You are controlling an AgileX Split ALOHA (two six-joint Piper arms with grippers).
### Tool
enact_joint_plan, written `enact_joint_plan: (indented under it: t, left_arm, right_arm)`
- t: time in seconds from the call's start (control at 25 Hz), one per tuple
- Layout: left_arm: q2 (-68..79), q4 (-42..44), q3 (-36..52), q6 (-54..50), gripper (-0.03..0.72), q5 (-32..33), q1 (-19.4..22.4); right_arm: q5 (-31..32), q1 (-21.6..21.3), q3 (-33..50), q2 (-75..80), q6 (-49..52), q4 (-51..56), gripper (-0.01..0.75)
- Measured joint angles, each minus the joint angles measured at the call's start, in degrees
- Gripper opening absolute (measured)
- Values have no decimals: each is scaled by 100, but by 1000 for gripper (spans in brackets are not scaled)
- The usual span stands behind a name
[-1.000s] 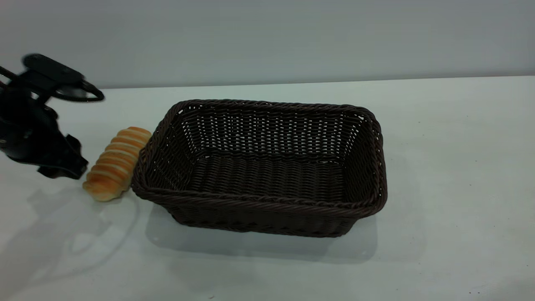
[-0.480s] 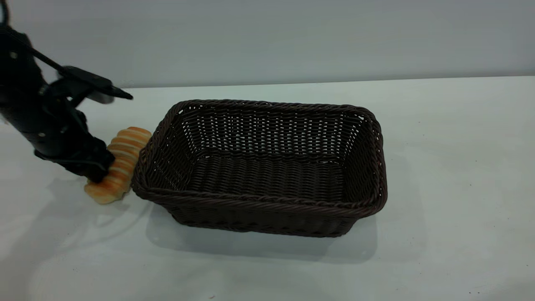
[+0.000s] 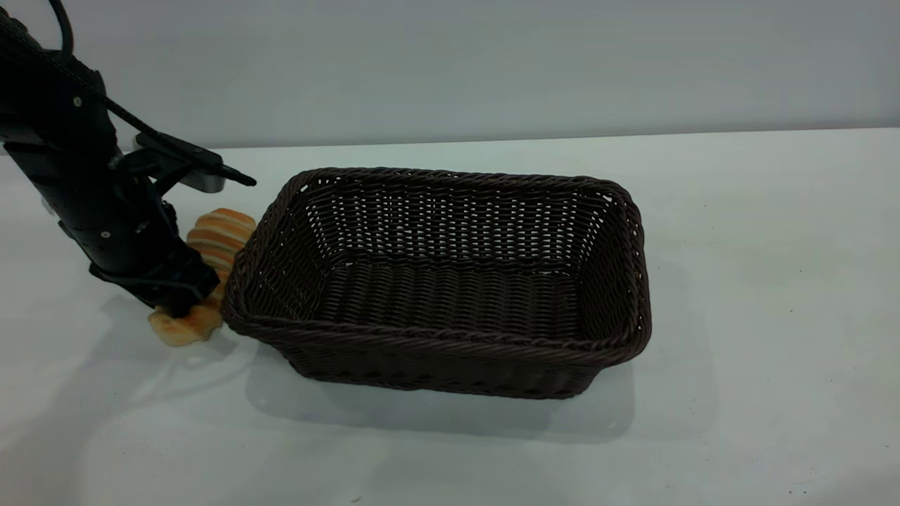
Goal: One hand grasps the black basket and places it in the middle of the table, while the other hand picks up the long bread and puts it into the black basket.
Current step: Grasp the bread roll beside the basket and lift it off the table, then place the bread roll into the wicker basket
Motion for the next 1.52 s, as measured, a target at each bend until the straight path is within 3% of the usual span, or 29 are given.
enact_joint_plan:
  t: [0.16,0.24,0.76,0.88,1.2,1.52]
  left_arm:
    - [0,-160,-49,-24,118,114,0]
    - [0,-181,-132,-93,75,263,0]
    - [-1379,-127,-1328,-837,60,2402,-26]
    - [-1691,-678,-1652,-305,60,2833,-146]
    - [-1702,-3439,-1835,2309,60,3628,-958]
    - [-1186,-3917,-1835,2598,60,3668,-1380]
  right_arm:
    - [0,0,0,0,0,2,498]
    - [0,0,0,0,0,2,498]
    - [0,0,0,0,0,2,498]
    - [0,0,0,0,0,2,498]
    - [0,0,0,0,0,2,498]
    - [0,0,0,0,0,2,497]
